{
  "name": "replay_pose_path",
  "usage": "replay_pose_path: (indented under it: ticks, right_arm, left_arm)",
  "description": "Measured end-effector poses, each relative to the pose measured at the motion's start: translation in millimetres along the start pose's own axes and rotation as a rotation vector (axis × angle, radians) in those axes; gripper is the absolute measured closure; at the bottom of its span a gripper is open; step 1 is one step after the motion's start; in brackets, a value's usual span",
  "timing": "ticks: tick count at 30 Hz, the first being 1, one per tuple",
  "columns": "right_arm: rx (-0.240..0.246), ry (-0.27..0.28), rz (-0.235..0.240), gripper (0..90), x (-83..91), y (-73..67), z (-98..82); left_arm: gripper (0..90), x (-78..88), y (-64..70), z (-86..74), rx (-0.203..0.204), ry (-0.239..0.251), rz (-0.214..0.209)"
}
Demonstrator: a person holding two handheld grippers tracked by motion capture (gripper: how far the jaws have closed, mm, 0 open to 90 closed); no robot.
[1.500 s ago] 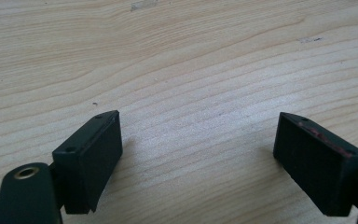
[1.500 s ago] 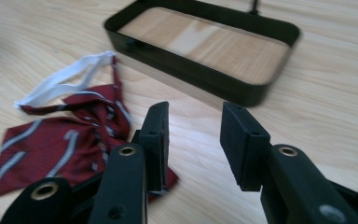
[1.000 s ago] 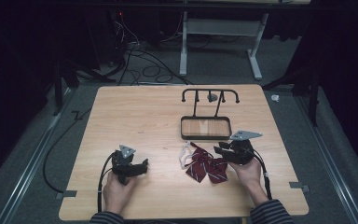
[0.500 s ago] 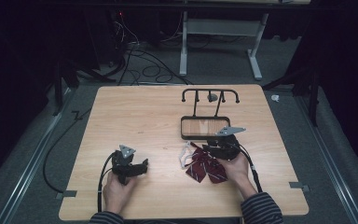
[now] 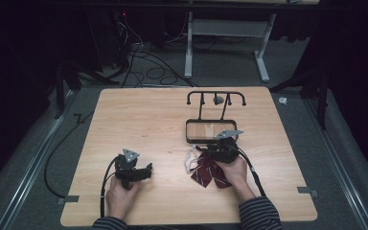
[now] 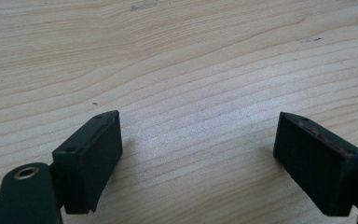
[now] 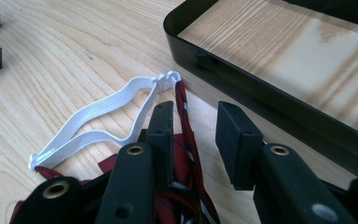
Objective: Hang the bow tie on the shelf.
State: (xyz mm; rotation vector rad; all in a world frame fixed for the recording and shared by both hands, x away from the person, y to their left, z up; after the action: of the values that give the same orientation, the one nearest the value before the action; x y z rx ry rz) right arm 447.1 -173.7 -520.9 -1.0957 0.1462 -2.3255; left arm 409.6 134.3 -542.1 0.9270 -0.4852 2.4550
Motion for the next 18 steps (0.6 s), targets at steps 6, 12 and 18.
replay_pose_path:
  ticks: [6, 12, 18]
  right_arm:
    - [0.034, -0.01, -0.008, 74.4, -7.7, -3.3, -0.5]
    - [0.06, -0.026, -0.018, 83.2, -10.6, -1.5, -0.7]
    - [0.086, -0.036, -0.017, 90.0, -10.8, -4.1, -2.1]
  left_arm:
    - [15.8, -0.2, 0.1, 0.2, 0.003, 0.001, 0.001]
    - [15.8, -0.3, 0.1, 0.3, 0.002, 0.0, 0.001]
    - [15.8, -0.3, 0.1, 0.3, 0.003, 0.001, 0.002]
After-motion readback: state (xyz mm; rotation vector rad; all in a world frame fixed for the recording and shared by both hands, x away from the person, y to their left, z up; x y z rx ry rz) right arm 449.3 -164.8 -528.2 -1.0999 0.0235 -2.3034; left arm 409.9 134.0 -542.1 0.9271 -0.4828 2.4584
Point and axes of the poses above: each handheld gripper's, and its own axes: x roughly backward along the jaws, z roughly out of its top, y roughly to its right, the point moved 5 cm from there along -x, roughly forward along the jaws, and after that the axes turned 14 degrees about -x, right-handed, at the moved point
